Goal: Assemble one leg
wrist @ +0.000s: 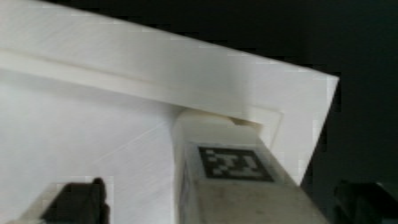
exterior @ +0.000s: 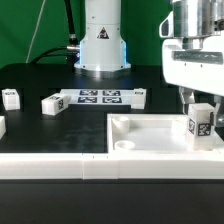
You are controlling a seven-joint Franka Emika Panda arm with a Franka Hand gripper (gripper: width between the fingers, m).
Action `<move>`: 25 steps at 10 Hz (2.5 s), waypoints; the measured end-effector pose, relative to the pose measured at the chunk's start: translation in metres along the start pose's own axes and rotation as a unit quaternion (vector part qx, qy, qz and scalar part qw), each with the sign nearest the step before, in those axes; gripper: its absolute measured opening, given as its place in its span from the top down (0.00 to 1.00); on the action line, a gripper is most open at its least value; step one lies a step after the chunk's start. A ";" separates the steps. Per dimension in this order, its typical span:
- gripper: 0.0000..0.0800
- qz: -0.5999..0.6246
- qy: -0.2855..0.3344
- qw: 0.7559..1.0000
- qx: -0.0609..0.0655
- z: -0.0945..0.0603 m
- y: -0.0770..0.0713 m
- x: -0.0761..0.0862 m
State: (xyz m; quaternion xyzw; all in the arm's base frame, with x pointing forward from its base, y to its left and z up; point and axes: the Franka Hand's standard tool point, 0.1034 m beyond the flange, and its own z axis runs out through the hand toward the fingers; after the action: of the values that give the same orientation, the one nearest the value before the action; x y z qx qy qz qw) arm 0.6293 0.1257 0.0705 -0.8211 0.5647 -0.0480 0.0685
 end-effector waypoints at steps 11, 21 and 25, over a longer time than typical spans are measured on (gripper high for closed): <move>0.19 -0.602 0.026 0.798 -0.026 -0.002 -0.004 0.005; 0.64 -0.450 0.029 0.892 -0.022 -0.001 -0.002 0.004; 0.64 -0.236 0.035 0.971 -0.015 -0.001 -0.001 0.006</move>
Offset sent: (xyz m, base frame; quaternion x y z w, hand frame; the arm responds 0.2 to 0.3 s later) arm 0.0012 0.0077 -0.0005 -0.0002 -0.0187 -0.2461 0.9691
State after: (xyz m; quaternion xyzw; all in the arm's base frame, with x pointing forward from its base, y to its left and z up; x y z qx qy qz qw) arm 0.6323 0.1206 0.0719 -0.9299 0.3574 -0.0836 0.0229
